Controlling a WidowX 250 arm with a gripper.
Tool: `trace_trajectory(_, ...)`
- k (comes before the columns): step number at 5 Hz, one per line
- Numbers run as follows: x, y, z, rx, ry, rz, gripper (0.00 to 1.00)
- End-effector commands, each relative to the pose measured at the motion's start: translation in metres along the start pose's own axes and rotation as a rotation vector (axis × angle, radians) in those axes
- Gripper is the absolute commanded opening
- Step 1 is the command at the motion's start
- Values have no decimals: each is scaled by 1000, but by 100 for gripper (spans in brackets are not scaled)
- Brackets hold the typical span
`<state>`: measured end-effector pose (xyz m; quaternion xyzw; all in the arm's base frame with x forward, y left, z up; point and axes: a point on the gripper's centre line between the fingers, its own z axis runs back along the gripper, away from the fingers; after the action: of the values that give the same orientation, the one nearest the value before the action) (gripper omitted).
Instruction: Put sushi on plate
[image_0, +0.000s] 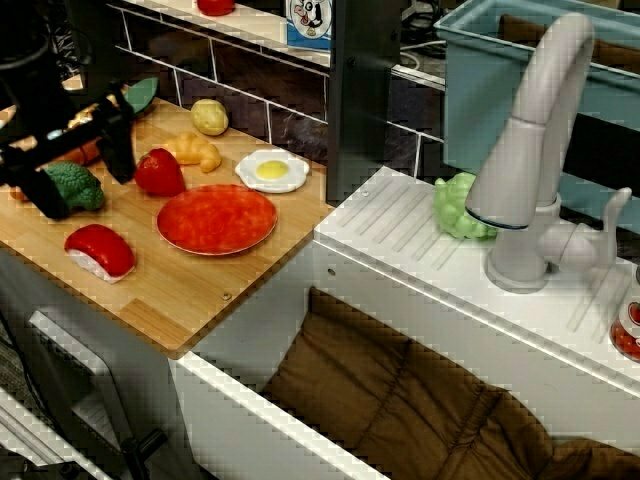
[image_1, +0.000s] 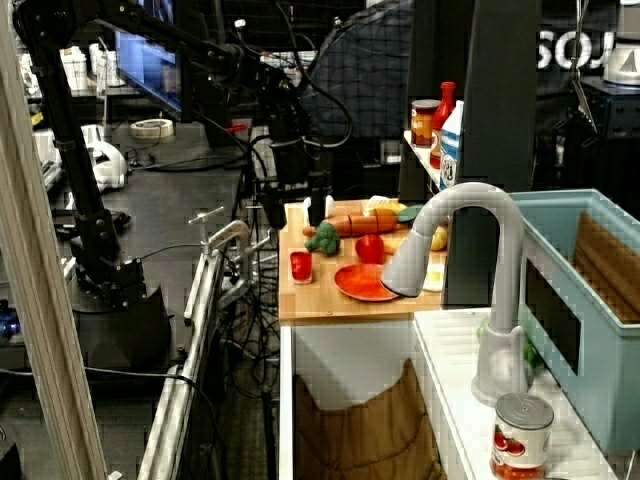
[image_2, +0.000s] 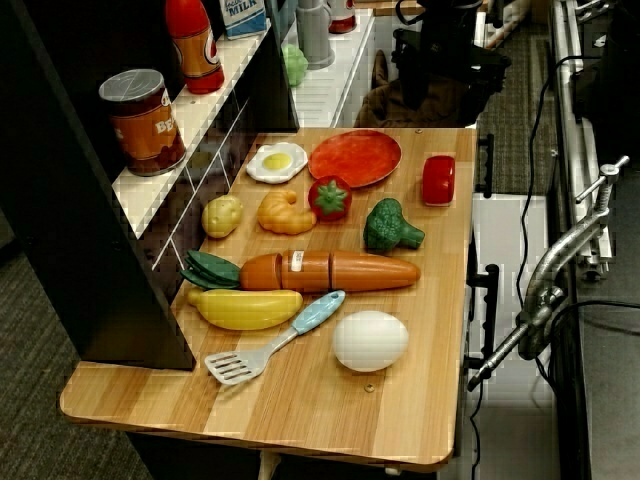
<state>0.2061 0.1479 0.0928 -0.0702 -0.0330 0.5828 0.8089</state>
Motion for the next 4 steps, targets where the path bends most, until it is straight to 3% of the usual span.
trace_trajectory(1,1,-8,-6,0,-36,8,100)
trace_trajectory(4,21,-8,-20,14,-87,-4,100)
